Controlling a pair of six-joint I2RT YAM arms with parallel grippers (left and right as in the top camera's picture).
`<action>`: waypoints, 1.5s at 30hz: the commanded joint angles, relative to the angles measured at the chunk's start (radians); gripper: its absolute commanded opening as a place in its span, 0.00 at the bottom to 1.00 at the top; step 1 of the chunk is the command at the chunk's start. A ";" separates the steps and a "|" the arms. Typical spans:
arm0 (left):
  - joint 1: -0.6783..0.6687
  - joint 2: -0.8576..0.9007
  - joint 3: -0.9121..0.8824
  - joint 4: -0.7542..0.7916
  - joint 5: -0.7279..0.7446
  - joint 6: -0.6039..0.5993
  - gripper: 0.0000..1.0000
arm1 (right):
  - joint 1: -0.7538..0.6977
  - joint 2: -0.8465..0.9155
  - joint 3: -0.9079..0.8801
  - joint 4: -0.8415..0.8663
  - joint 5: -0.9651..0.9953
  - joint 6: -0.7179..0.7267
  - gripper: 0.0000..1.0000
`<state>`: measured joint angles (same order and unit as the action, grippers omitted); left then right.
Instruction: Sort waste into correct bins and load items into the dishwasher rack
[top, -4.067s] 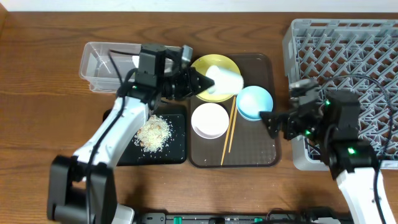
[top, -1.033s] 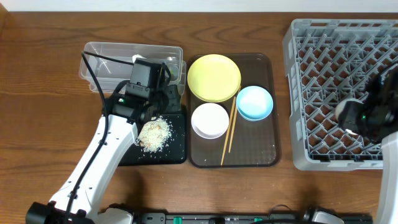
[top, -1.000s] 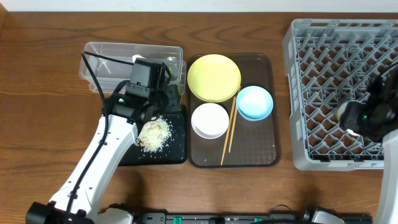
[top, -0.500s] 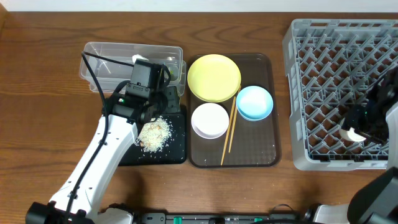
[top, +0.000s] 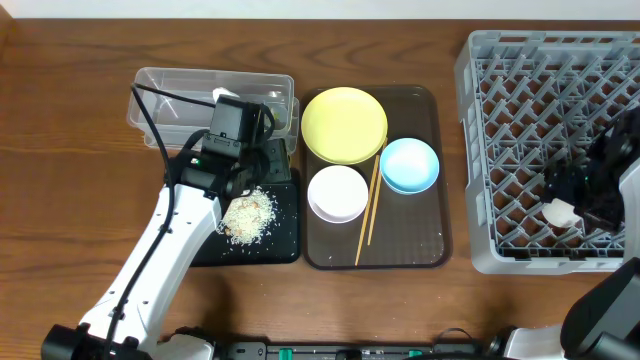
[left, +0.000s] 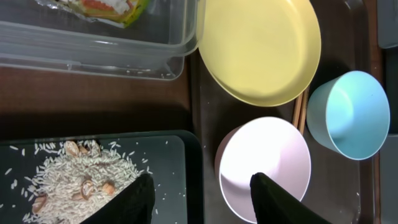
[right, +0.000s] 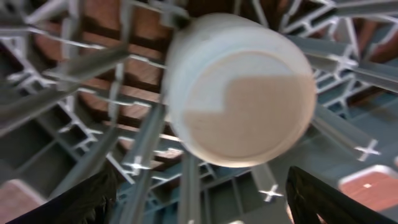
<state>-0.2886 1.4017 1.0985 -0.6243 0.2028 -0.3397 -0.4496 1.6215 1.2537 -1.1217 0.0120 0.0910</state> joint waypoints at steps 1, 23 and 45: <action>0.003 0.001 0.011 -0.010 -0.014 0.003 0.53 | -0.003 -0.053 0.063 0.007 -0.153 0.006 0.83; 0.003 0.007 0.011 -0.198 -0.339 -0.182 0.55 | 0.610 -0.001 0.087 0.248 -0.063 0.023 0.62; 0.003 0.007 0.011 -0.202 -0.339 -0.182 0.55 | 0.634 0.341 0.088 0.300 -0.091 0.142 0.01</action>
<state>-0.2886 1.4025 1.0985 -0.8257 -0.1123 -0.5056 0.1764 1.9625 1.3346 -0.8234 -0.0860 0.2241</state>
